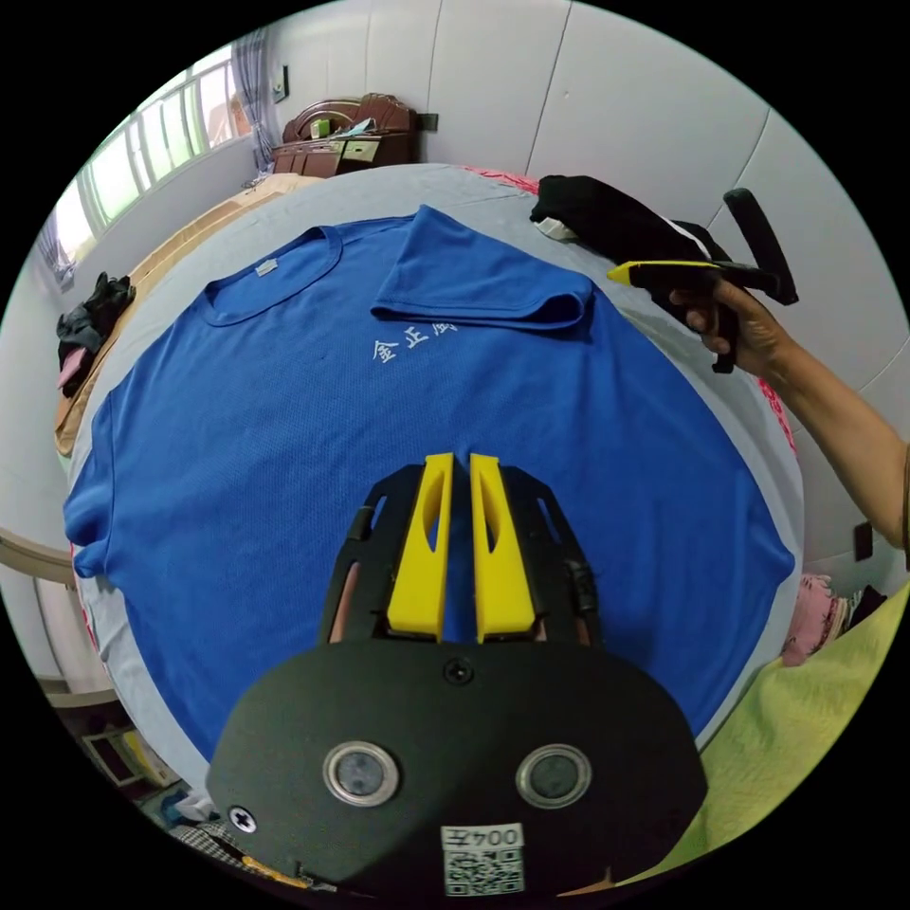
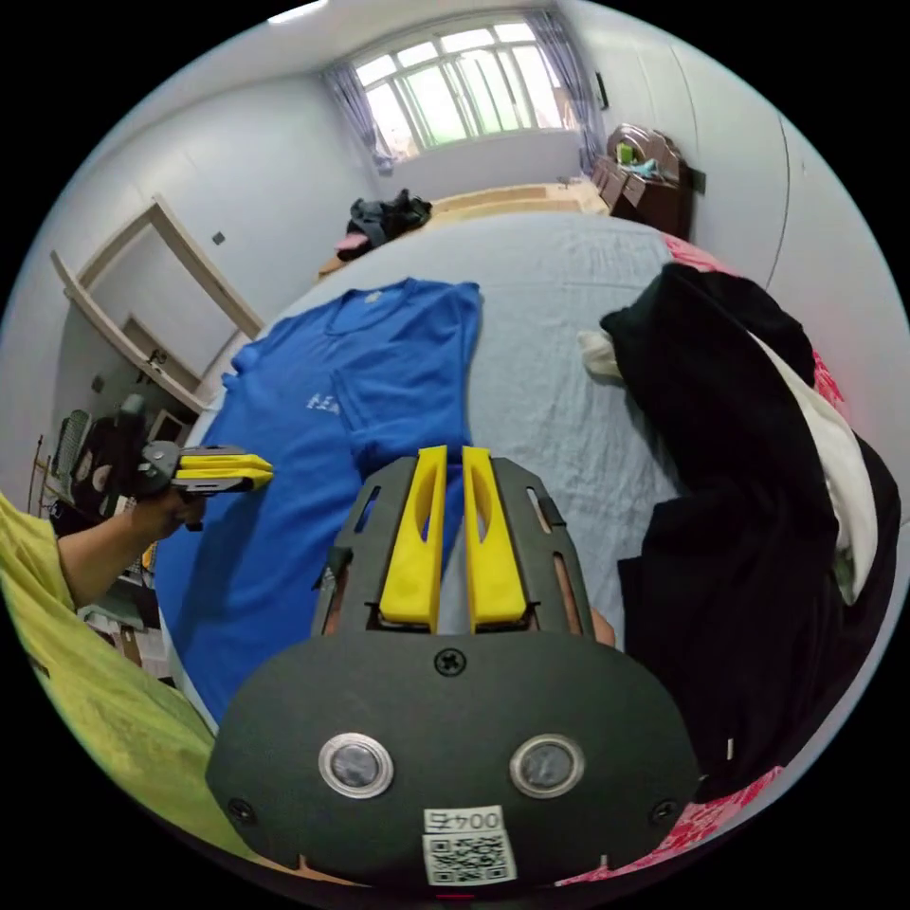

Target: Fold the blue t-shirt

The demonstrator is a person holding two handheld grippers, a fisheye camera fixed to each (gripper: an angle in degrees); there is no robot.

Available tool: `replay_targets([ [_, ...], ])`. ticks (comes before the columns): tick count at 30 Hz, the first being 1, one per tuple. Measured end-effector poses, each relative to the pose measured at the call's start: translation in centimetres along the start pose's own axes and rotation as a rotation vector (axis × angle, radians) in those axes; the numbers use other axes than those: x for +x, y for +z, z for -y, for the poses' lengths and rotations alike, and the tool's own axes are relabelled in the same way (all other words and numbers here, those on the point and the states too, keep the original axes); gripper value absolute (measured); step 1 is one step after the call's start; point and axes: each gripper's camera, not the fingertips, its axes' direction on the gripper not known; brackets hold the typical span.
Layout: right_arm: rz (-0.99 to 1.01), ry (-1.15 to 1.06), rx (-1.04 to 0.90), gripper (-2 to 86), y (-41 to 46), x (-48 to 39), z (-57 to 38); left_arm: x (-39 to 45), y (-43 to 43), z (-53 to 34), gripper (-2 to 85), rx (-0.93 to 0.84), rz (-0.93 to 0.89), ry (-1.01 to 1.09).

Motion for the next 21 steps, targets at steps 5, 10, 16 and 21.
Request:
replay_targets([
  [5,-0.02,-0.123,-0.04,8.1,2.4,-3.7,1.5,-0.2,-0.4,-0.5,1.2,0.008,-0.023,-0.034],
  [10,-0.144,-0.198,-0.16,8.6,5.5,-5.4,1.2,0.2,-0.9,-0.8,1.3,0.0,-0.012,-0.007],
  [16,-0.099,-0.151,-0.065,8.7,1.5,-5.2,1.7,0.0,-1.5,-0.6,1.7,-0.037,-0.047,-0.012],
  [21,-0.012,-0.013,0.036,7.0,0.6,-1.4,6.9,-0.3,-1.8,-1.0,1.9,-0.035,-0.068,-0.023],
])
